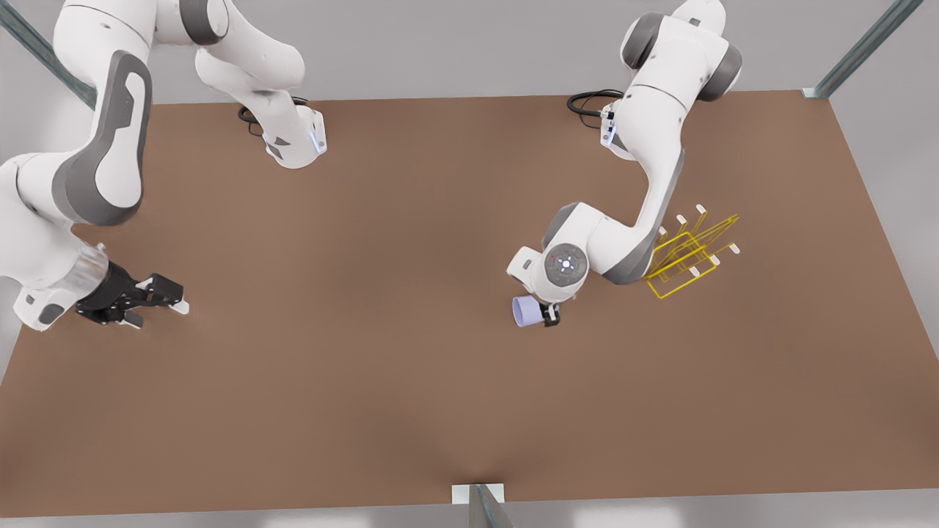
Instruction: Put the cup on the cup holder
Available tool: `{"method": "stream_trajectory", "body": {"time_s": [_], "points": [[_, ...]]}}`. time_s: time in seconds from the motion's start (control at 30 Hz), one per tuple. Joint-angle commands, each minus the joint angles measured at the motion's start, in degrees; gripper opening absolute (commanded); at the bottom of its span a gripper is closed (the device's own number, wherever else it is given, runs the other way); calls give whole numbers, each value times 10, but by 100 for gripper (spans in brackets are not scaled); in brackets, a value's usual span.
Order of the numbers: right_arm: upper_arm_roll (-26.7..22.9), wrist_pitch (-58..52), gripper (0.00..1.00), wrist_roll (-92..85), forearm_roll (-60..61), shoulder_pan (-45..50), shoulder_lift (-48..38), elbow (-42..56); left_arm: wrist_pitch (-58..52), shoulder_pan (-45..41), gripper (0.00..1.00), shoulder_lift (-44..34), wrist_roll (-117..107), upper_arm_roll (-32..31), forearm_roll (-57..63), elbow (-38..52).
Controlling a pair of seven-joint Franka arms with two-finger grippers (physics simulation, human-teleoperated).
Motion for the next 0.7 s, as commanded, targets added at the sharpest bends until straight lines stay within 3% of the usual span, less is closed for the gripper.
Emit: {"method": "stream_trajectory", "body": {"time_s": [0.0,0.3,0.67], "points": [[9,-135,100,115,-108,7,-11,8,93,0,100,-6,277,2,1,-27],[17,-142,100,105,-103,16,0,78,204,0,100,-10,276,18,0,-106],[10,-157,100,111,-117,22,-3,109,160,4,100,-12,124,28,-7,-124]]}}
